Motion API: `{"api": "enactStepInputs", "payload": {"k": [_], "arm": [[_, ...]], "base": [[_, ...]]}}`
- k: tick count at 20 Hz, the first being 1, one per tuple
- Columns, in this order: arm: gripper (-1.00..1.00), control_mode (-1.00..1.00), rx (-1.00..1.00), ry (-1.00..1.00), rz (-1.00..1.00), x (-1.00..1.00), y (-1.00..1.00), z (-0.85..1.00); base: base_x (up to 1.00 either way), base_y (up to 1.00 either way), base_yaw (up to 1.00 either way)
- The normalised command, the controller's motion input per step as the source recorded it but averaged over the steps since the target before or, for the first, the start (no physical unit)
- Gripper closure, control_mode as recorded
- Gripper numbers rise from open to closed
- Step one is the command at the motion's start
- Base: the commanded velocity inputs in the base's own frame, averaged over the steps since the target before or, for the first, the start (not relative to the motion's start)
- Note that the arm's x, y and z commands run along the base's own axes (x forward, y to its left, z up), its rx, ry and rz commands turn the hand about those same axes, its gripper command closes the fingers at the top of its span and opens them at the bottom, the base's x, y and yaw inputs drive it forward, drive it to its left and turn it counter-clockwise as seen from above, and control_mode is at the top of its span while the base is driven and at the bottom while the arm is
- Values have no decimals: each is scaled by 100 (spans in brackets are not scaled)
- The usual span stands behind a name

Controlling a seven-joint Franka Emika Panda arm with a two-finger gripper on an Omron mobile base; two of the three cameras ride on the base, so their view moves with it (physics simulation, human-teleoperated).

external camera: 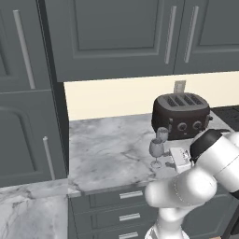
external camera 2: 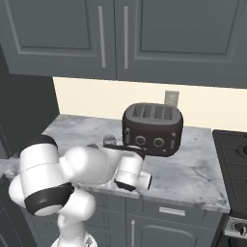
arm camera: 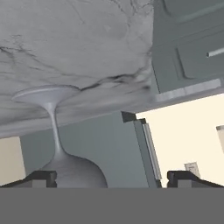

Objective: Retrieve the wine glasses from the counter and place one next to each plate.

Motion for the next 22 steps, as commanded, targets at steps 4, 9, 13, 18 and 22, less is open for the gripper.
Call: {"api": "enactStepInputs", "payload": {"k": [4, 9, 13, 18, 22], "arm": [[-100, -100, 1, 6, -5, -4, -8, 0], [-100, -100, 1, 1, -10, -10, -21, 0], [-100, -100, 0, 0, -12, 0, 0, 0], [-100, -100, -1, 0, -13, 3, 0, 0], [-100, -100, 0, 1, -7, 0, 11, 0]], "base": [[0, 0, 0], [0, 0, 0], [0, 0, 0], [0, 0, 0], [0, 0, 0]]}}
